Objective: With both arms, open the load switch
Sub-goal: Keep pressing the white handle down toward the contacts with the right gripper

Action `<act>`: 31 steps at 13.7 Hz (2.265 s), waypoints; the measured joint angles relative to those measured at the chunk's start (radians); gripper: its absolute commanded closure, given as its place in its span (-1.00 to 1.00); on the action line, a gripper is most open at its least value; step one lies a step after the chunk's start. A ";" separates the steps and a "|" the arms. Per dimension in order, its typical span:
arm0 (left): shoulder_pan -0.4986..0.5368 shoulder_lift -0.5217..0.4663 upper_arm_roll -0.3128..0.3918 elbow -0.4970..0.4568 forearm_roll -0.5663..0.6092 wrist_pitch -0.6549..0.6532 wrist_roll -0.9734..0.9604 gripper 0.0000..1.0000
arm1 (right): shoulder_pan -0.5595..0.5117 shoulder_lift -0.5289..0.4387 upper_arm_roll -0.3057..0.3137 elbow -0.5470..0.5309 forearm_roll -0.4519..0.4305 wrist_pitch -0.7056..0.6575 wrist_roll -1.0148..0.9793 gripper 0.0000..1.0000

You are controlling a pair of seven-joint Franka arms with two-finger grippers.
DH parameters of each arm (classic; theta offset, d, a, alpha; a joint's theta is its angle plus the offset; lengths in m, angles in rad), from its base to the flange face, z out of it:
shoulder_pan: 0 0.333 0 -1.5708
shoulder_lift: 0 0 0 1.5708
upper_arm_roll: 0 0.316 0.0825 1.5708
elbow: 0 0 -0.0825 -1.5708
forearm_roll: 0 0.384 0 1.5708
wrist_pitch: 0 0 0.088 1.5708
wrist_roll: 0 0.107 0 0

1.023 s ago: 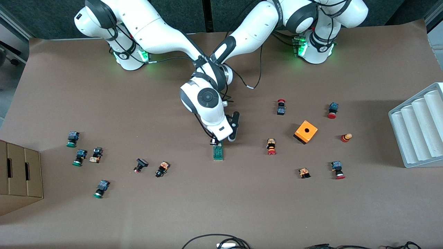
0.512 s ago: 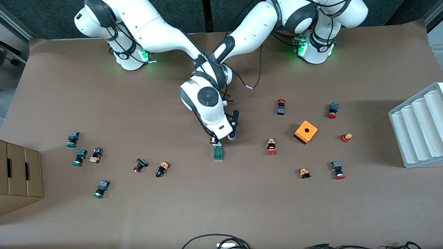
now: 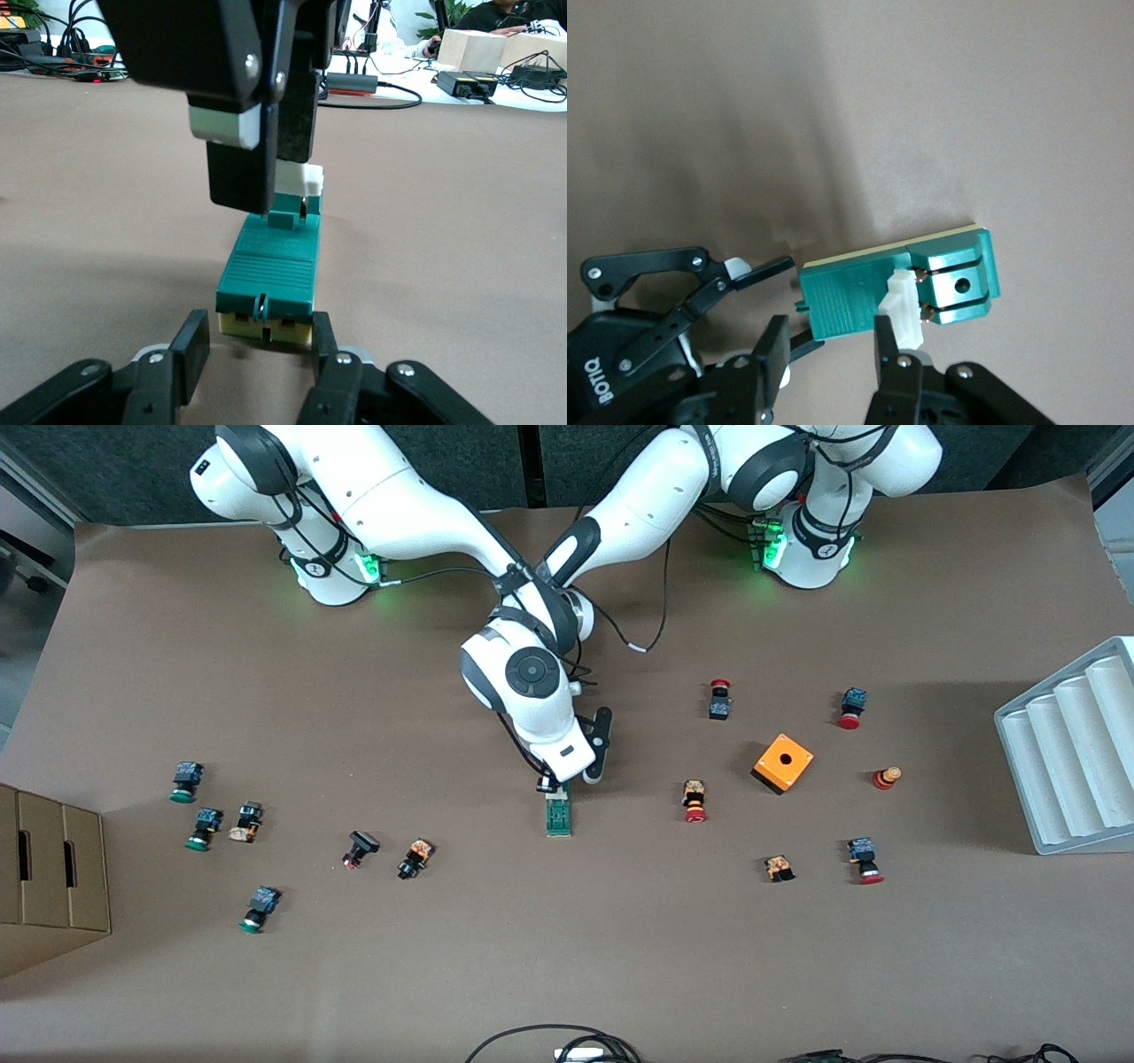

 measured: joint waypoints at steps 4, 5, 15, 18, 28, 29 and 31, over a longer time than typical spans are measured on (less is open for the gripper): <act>-0.002 0.001 0.000 0.000 0.001 -0.002 0.000 -0.03 | 0.000 -0.003 -0.003 0.000 0.000 0.002 0.003 0.08; -0.002 0.001 0.000 0.000 0.001 -0.003 0.000 -0.03 | -0.001 -0.003 -0.003 0.000 0.000 0.002 0.003 0.08; -0.006 0.002 0.000 0.001 0.002 -0.007 0.000 0.07 | -0.001 -0.003 -0.002 -0.010 0.000 0.021 0.004 0.10; -0.006 0.002 0.000 0.001 0.002 -0.007 0.000 0.08 | 0.000 -0.003 -0.001 -0.011 0.000 0.023 0.012 0.10; -0.006 0.002 0.000 0.002 0.002 -0.007 0.000 0.08 | 0.002 0.000 0.003 -0.025 0.000 0.032 0.024 0.11; -0.006 0.002 0.000 0.002 0.002 -0.007 0.000 0.08 | 0.002 0.000 0.003 -0.025 0.000 0.032 0.026 0.11; -0.006 0.002 0.000 0.001 0.002 -0.007 0.000 0.08 | 0.002 0.002 0.004 -0.025 0.000 0.034 0.031 0.11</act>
